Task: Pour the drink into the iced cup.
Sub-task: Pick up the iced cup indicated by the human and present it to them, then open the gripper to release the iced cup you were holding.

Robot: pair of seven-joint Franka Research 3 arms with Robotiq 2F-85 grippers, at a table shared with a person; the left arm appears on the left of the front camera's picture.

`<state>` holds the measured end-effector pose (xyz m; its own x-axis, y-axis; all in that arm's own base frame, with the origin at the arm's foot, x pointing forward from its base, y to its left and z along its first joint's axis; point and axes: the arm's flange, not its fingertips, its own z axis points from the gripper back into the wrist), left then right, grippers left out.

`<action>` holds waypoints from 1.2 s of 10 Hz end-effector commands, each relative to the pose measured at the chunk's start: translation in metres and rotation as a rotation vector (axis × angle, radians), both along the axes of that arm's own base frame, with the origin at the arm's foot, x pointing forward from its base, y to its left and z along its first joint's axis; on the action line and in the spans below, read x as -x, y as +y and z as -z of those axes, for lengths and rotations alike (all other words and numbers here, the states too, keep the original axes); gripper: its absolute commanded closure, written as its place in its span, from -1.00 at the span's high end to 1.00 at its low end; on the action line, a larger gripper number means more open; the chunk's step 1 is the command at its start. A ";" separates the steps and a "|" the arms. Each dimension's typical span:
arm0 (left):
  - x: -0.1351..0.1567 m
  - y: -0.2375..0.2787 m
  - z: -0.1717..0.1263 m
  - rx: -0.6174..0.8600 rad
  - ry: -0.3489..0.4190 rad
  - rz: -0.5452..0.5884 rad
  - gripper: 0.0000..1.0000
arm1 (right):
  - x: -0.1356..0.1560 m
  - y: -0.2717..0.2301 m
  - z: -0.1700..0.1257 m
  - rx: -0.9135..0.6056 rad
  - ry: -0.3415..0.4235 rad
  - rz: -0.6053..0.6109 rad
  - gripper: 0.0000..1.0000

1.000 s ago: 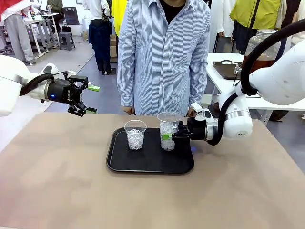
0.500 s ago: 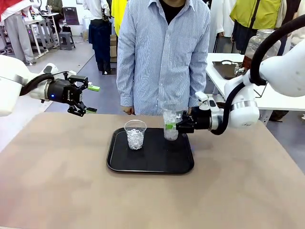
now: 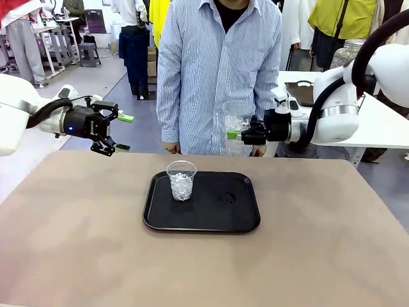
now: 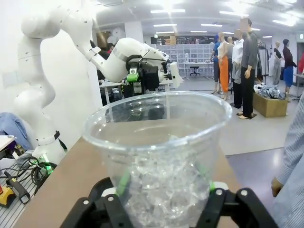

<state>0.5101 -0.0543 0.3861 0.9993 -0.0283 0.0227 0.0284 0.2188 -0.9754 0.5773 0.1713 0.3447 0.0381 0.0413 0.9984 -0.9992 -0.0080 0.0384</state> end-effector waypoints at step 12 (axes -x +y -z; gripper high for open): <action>0.006 0.001 0.000 -0.001 -0.016 -0.005 1.00 | 0.000 0.000 0.000 0.000 0.000 0.000 0.35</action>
